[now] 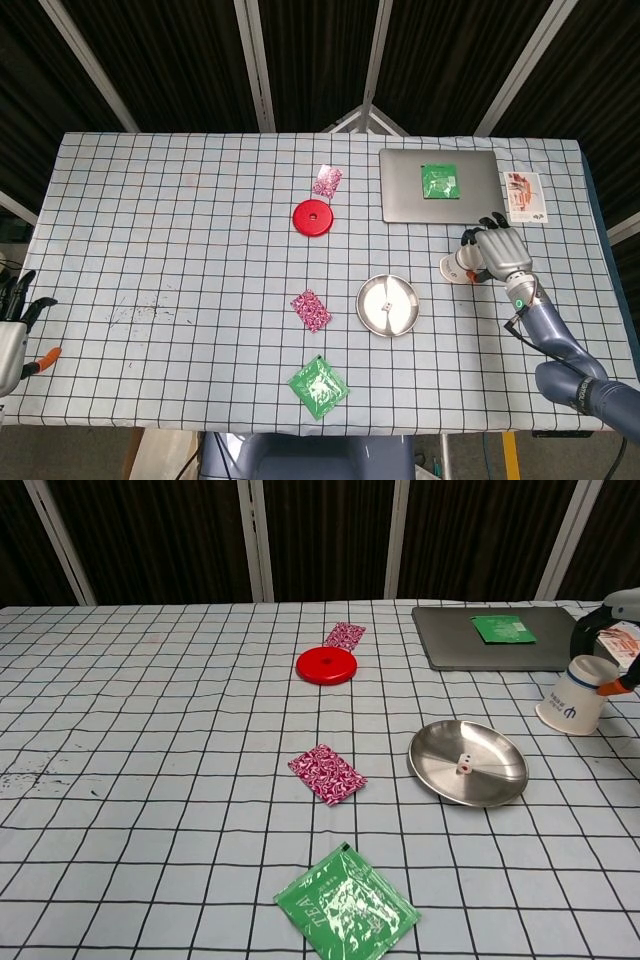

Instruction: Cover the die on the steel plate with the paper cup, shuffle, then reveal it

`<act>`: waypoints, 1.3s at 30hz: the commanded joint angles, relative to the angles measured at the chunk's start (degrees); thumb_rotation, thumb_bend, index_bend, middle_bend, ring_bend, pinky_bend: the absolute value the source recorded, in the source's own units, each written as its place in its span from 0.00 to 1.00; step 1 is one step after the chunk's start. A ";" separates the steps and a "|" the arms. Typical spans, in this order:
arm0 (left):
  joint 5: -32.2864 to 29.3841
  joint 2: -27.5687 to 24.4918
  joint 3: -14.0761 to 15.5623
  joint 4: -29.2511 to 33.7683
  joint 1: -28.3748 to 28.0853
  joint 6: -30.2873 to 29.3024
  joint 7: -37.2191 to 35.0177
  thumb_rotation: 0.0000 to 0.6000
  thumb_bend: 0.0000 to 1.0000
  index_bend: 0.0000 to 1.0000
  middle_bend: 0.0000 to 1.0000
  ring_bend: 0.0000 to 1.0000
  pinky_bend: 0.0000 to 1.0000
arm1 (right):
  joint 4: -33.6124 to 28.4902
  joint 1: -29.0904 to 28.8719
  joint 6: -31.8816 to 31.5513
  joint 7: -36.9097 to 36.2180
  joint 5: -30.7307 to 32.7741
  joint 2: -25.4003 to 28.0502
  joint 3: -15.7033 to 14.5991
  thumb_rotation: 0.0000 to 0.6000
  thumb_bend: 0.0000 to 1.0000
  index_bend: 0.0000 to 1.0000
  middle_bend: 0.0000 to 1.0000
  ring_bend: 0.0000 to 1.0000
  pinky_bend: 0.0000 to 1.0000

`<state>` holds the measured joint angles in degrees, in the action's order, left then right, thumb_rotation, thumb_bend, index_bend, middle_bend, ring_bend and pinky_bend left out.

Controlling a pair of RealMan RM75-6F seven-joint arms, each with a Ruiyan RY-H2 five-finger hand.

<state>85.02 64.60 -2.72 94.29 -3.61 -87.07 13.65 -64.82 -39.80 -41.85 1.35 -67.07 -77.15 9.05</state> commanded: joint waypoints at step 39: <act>1.03 -1.79 0.37 -0.21 0.19 -0.37 -4.61 1.00 0.23 0.31 0.00 0.00 0.13 | -33.86 -2.17 -6.72 16.19 5.33 11.06 2.37 1.00 0.41 0.53 0.51 0.23 0.00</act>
<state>86.01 62.93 -2.35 94.15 -3.43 -87.41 9.24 -96.42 -41.57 -47.22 15.40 -62.84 -66.19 11.48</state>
